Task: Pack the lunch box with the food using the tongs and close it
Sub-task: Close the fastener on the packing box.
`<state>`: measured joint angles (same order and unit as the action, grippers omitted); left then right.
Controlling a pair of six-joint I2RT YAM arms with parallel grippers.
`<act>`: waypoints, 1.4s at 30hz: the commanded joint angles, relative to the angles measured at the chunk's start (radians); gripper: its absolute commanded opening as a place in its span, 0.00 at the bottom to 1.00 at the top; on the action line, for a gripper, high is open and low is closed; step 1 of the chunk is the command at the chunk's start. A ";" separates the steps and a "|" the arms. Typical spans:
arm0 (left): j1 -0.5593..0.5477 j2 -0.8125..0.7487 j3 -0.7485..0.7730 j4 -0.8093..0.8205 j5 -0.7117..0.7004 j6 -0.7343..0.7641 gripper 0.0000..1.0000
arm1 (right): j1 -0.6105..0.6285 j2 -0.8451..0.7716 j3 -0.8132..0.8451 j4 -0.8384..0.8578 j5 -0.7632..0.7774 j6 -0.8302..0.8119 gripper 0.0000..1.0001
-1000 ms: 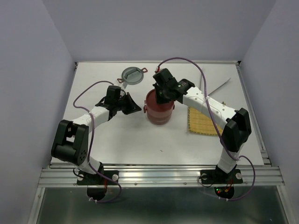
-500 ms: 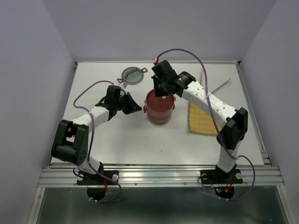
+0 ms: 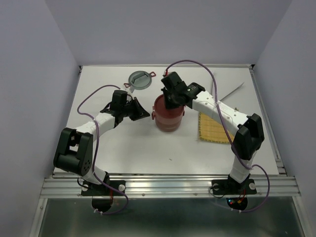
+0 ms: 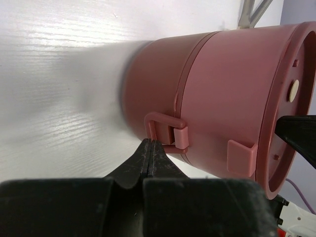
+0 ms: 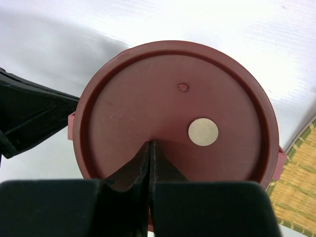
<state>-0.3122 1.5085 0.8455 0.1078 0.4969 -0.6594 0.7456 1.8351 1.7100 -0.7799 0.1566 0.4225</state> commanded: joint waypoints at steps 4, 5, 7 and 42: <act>-0.001 -0.037 0.003 0.026 0.022 0.017 0.00 | -0.002 0.084 -0.108 -0.076 -0.051 -0.001 0.01; -0.001 -0.036 0.001 0.027 0.019 0.018 0.00 | -0.002 0.085 -0.108 -0.076 -0.054 0.001 0.01; -0.001 -0.030 -0.002 0.027 0.019 0.018 0.00 | -0.002 0.087 -0.108 -0.073 -0.054 0.004 0.01; 0.027 0.006 0.021 0.020 -0.003 0.001 0.00 | -0.002 0.058 -0.124 -0.039 -0.063 0.025 0.01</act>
<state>-0.3309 1.6073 0.9062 0.1246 0.4904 -0.6701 0.7277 1.8175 1.6592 -0.6861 0.1413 0.4416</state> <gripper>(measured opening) 0.029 0.013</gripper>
